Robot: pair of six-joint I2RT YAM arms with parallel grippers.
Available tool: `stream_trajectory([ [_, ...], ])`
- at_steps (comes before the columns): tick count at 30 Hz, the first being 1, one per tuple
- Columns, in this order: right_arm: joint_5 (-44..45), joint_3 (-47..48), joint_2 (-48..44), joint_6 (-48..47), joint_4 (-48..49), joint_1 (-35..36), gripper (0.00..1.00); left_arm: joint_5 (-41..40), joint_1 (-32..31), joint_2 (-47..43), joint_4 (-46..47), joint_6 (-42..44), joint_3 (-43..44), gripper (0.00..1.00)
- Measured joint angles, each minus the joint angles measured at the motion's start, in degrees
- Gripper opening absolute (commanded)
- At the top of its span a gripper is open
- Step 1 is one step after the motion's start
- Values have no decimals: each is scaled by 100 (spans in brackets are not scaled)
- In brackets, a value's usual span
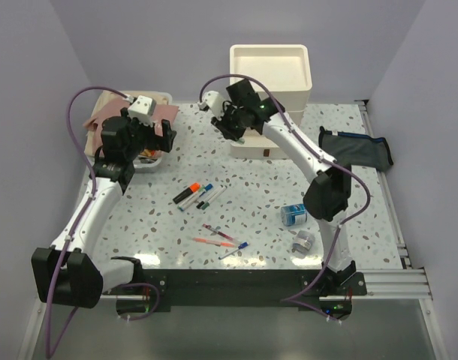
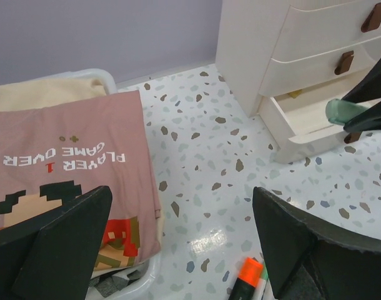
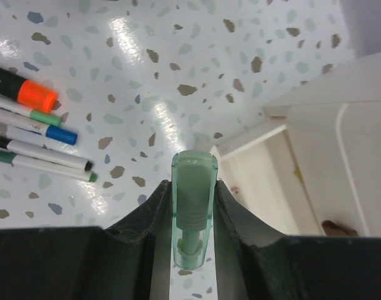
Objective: Sort the stationery into containers
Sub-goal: Place the stationery in the drawer.
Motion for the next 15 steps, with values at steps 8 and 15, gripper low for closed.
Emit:
stream_trajectory([
  [8, 450, -435, -90, -984, 103, -518, 5, 94, 0, 9, 74, -61, 7, 100],
  [15, 678, -546, 186, -1646, 219, -887, 8, 111, 0, 11, 96, -101, 9, 100],
])
